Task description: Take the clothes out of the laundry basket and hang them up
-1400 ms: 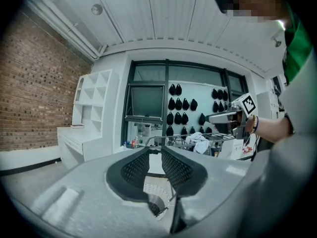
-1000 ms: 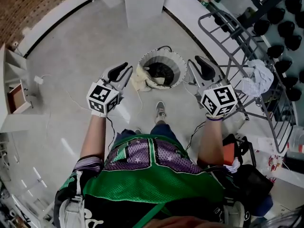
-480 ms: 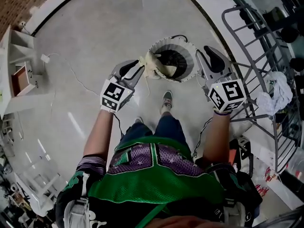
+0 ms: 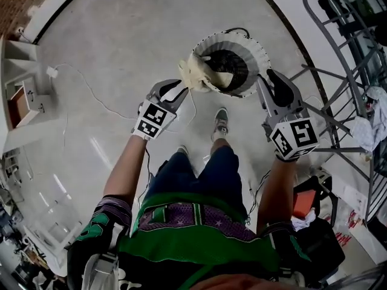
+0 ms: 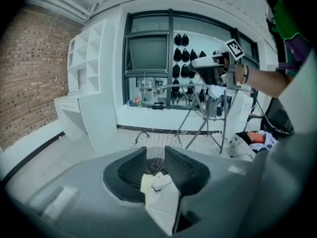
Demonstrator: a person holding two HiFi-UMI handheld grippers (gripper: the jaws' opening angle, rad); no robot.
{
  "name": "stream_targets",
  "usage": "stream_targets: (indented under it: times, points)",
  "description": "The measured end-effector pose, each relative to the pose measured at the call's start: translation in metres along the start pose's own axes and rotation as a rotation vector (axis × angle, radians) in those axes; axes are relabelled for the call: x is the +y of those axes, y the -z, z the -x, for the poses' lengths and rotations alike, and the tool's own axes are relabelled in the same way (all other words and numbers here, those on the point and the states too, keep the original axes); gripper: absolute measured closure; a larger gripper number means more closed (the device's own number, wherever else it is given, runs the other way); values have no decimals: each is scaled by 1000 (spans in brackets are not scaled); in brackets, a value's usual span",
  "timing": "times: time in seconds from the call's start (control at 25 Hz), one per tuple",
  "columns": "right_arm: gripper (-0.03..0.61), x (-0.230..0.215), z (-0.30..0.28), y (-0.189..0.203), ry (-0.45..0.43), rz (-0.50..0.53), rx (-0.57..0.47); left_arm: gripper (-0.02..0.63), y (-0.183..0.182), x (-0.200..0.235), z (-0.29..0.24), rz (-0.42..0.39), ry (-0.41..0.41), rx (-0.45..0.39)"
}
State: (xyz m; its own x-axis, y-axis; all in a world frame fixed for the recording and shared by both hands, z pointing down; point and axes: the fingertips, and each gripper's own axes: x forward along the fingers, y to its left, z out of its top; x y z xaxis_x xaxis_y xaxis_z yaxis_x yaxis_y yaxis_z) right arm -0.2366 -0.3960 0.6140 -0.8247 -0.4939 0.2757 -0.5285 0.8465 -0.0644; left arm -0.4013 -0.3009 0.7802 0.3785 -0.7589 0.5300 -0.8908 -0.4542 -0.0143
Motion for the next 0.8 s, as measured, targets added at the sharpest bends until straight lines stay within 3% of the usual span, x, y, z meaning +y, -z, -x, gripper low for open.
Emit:
stream_targets:
  times: [0.4, 0.8]
  points:
    - [468, -5, -21, 107, 46, -28, -15, 493, 121, 20, -100, -49, -2, 63]
    - [468, -42, -47, 171, 66, -16, -15, 493, 215, 52, -194, -55, -37, 185]
